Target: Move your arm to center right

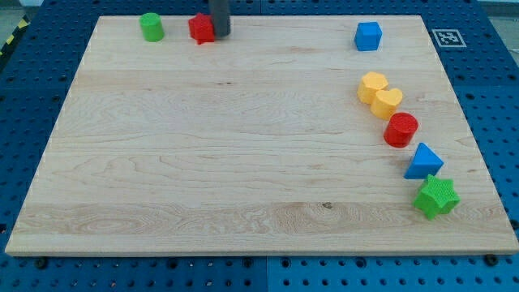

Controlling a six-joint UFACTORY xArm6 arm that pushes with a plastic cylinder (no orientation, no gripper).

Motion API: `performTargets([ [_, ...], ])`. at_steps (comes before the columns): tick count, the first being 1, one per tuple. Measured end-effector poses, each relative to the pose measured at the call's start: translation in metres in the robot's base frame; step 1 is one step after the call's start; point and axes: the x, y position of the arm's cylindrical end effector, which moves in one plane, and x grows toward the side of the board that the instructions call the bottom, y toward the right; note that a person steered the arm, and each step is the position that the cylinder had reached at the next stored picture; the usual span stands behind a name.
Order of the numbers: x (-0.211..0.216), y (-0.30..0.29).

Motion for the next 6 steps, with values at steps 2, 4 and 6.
performTargets([
  [2, -0.002, -0.037],
  [4, 0.049, 0.089],
  [6, 0.081, 0.215],
])
